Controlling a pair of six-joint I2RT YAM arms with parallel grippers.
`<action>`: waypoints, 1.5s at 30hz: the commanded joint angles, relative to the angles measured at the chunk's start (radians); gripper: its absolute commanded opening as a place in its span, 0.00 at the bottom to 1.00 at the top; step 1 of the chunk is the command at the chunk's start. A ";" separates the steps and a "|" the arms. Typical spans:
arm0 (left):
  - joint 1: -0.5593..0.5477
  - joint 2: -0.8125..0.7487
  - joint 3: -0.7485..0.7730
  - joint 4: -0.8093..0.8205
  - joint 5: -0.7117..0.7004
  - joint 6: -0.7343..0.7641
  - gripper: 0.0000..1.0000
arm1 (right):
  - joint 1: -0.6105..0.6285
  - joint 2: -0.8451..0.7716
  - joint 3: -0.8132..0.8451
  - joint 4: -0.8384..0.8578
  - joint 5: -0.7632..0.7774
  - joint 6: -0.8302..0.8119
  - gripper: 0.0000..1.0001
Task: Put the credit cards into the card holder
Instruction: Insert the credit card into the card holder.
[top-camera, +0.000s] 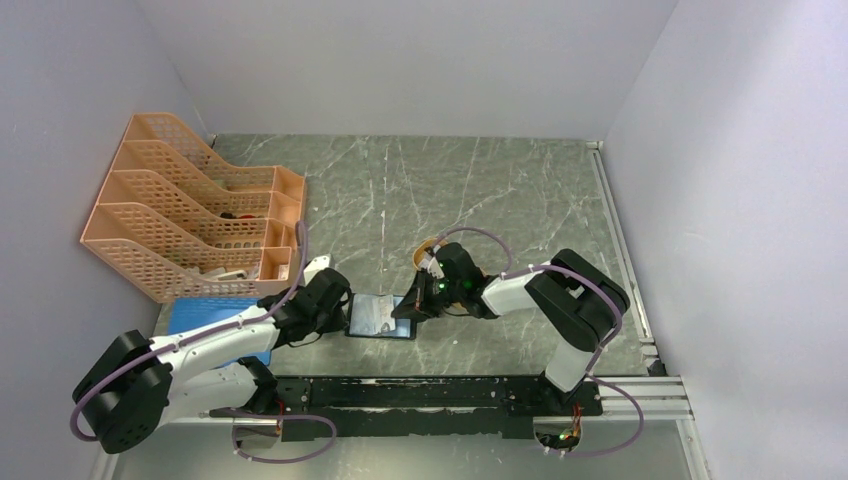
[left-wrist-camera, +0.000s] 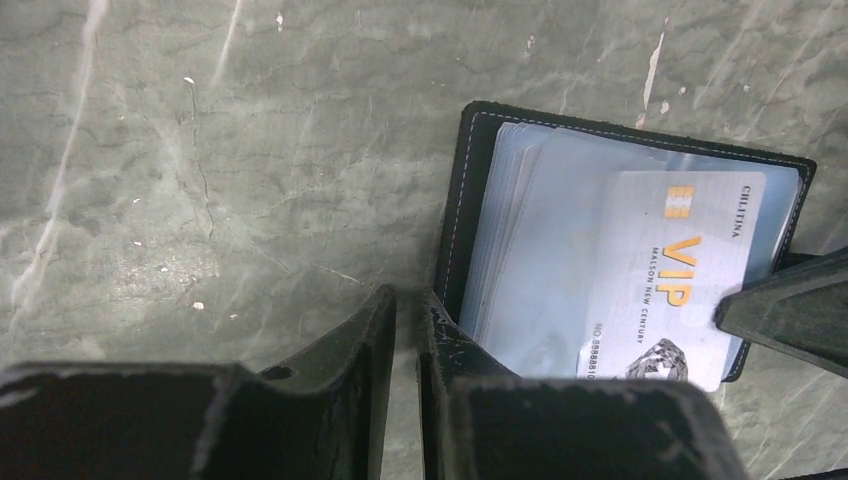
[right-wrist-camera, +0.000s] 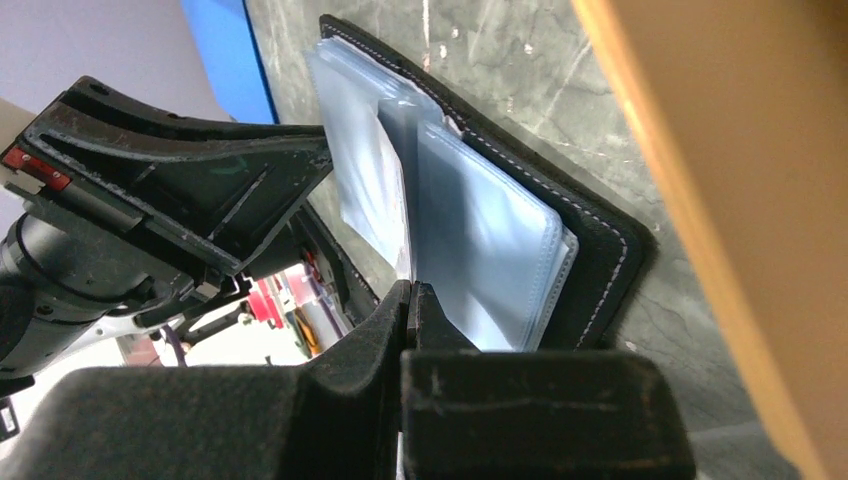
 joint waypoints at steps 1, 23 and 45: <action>0.000 -0.004 -0.038 -0.021 0.090 -0.012 0.20 | 0.009 0.000 -0.018 -0.021 0.082 0.000 0.00; 0.000 -0.015 -0.041 -0.039 0.082 -0.016 0.20 | 0.009 -0.060 -0.056 -0.052 0.143 -0.014 0.00; 0.000 -0.026 -0.053 -0.021 0.107 -0.022 0.20 | 0.047 -0.041 -0.020 -0.058 0.148 -0.025 0.00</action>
